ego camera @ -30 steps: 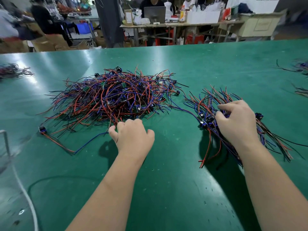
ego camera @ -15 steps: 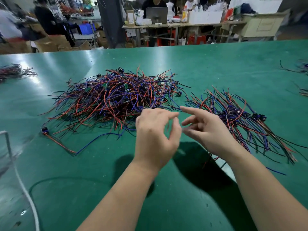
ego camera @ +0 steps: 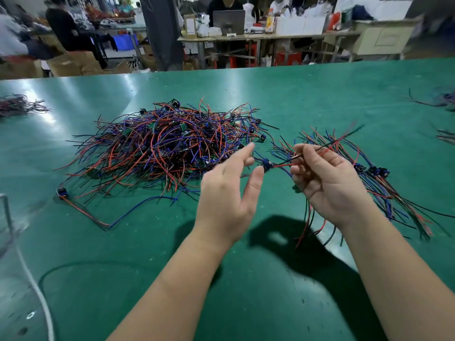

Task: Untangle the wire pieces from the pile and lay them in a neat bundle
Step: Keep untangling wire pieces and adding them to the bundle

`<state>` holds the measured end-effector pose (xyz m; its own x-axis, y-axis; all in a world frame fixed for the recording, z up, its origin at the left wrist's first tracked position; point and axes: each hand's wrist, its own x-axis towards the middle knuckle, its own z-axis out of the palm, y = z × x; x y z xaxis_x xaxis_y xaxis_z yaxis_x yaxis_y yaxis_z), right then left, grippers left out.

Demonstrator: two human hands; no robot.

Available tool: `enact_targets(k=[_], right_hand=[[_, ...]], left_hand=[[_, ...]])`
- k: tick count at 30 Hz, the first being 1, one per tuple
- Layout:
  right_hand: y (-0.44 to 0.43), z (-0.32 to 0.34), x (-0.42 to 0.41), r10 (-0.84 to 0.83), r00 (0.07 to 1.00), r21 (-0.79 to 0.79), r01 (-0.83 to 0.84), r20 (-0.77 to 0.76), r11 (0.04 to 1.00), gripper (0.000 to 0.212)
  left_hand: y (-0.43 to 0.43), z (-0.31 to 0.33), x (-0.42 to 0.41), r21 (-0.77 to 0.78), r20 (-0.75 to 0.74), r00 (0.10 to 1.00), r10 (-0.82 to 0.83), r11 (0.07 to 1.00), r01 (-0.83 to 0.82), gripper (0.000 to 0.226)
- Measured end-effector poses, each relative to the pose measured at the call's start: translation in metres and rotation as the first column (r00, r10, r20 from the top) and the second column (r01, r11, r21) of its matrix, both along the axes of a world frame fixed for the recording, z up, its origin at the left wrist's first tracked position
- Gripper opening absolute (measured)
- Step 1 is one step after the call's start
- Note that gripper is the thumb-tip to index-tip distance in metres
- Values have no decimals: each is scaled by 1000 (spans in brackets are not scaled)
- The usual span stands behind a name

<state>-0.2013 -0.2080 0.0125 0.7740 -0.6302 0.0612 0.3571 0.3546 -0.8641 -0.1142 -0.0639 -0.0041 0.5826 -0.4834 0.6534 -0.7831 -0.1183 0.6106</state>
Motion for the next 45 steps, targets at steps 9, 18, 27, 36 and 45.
enact_targets(k=[9,18,27,36,45], right_hand=[[0,1,0,107,993,59,-110,39,992,11],[2,-5,-2,224,965,-137,-242,-135,961,11],[-19,2,-7,-205,948,-30,204,-245,979,11],[-56,-1,-19,-426,900,419,421,-86,804,20],[0,-9,-1,123,941,-266,-213,-316,940,33]], left_hand=[[-6,3,-9,-227,-662,624,-415,904,361,12],[-2,12,-12,-282,-884,236,-404,862,420,22],[-5,0,-15,-44,-809,501,-306,883,468,17],[-2,-1,-22,93,-790,542,-287,817,569,13],[0,23,-5,-609,-786,-126,-605,793,-12,9]])
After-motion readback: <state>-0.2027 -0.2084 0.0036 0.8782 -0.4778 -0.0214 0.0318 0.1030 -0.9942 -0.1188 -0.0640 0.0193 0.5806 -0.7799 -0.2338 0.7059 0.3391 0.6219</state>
